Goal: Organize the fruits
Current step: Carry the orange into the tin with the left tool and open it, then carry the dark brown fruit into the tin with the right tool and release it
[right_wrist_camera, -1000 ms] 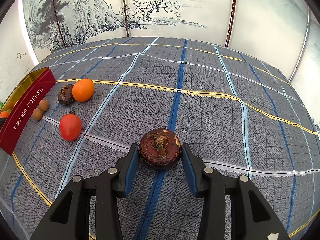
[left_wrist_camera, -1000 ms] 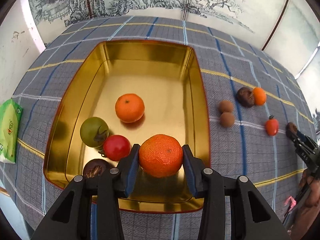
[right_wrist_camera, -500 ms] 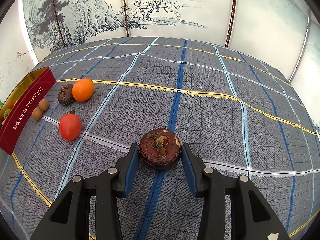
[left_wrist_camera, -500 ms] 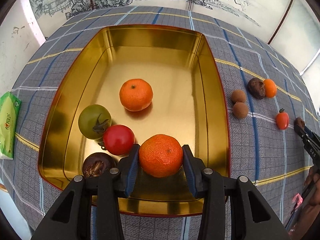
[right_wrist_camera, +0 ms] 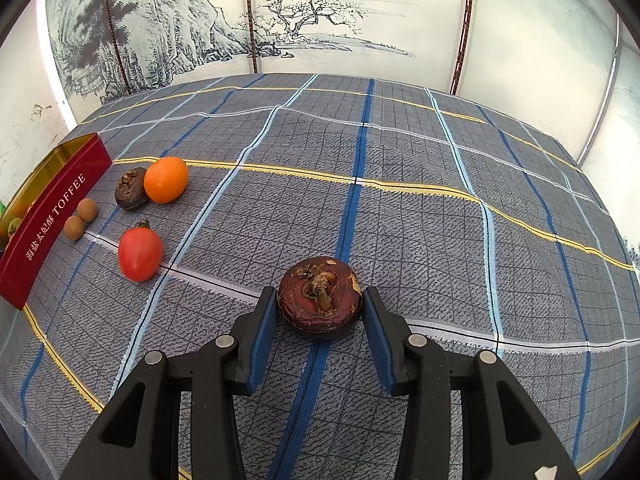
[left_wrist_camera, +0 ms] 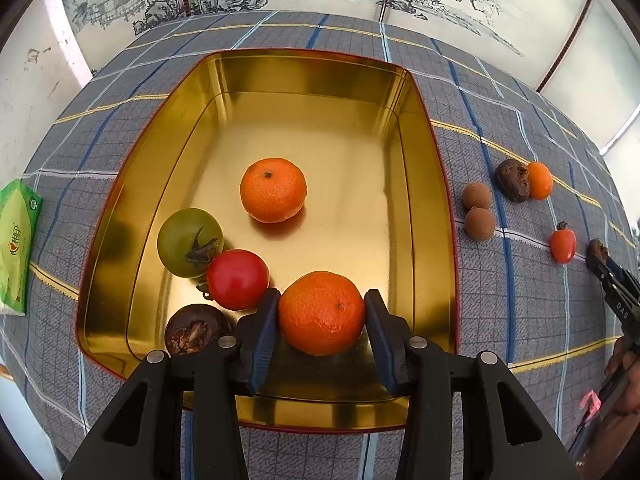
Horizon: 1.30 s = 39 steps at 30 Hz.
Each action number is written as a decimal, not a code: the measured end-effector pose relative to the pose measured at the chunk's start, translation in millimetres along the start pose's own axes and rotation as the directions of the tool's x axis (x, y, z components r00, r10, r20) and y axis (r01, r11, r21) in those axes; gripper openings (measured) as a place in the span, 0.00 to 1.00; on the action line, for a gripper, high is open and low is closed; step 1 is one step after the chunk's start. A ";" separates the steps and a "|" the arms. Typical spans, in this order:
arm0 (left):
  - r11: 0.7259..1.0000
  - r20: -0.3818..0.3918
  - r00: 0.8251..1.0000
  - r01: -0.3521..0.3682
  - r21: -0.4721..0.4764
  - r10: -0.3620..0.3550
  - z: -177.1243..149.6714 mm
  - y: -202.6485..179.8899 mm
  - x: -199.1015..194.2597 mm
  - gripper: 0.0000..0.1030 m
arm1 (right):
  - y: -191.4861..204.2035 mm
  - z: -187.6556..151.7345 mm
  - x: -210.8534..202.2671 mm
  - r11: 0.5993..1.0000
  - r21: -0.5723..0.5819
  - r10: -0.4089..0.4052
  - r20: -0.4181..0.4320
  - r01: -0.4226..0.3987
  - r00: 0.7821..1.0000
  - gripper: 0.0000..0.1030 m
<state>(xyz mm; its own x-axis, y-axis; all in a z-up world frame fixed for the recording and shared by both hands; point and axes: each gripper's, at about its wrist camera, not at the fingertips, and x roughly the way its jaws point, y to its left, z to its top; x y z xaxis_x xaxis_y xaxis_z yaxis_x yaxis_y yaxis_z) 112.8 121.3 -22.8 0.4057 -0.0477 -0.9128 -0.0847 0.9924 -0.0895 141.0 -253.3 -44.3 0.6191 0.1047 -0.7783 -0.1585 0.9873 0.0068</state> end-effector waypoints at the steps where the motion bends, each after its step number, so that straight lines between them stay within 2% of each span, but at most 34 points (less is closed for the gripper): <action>1: 1.000 0.005 1.000 -0.007 0.004 0.007 -0.1 -1.0 -2.0 0.46 | 0.1 0.0 0.0 1.000 0.000 0.000 0.000 0.000 1.000 0.40; 5: 0.998 0.061 0.997 -0.044 0.046 0.041 -1.0 -10.4 -16.0 0.61 | 0.1 0.1 -0.2 1.000 0.000 0.000 0.000 0.000 1.000 0.40; 11: 0.995 0.154 0.987 -0.059 0.076 0.047 -4.0 -16.5 -43.0 0.64 | -0.1 0.2 -0.5 1.000 0.000 0.000 0.000 0.000 1.000 0.40; 16: 0.994 0.211 0.974 -0.090 0.056 0.076 -7.0 -6.4 -59.5 0.67 | 0.3 0.4 -0.5 1.000 -0.001 -0.001 0.000 0.001 1.000 0.40; 18: 0.995 0.212 0.974 -0.089 0.037 0.079 -9.3 -0.2 -60.7 0.68 | 0.5 0.5 -0.6 1.000 -0.001 -0.001 0.000 0.001 1.000 0.40; 22: 0.991 0.219 0.966 -0.135 -0.011 0.135 -19.1 11.0 -61.7 0.68 | 0.3 0.2 -0.5 1.000 -0.001 -0.002 0.000 0.002 1.000 0.39; 26: 0.994 0.205 0.973 -0.103 -0.037 0.108 -29.1 20.7 -61.2 0.69 | 0.1 0.1 -0.3 1.000 -0.001 -0.004 0.001 0.004 1.000 0.38; 31: 0.993 0.202 0.973 -0.096 -0.064 0.107 -34.5 31.6 -61.2 0.72 | 0.6 -0.2 0.8 1.000 0.006 -0.015 -0.001 0.015 1.000 0.38; 39: 0.992 0.215 0.972 -0.076 -0.100 0.096 -43.6 46.3 -63.1 0.79 | 6.0 7.3 -5.8 0.996 0.045 -0.077 -0.009 0.077 0.997 0.37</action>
<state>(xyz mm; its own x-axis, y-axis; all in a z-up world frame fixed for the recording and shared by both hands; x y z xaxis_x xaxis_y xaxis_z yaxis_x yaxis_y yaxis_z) 43.6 165.2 13.2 0.5819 0.0733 -0.8100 -0.2055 0.9769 -0.0592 142.0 -247.2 -35.2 0.6227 0.0274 -0.7819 -0.0756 0.9968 -0.0253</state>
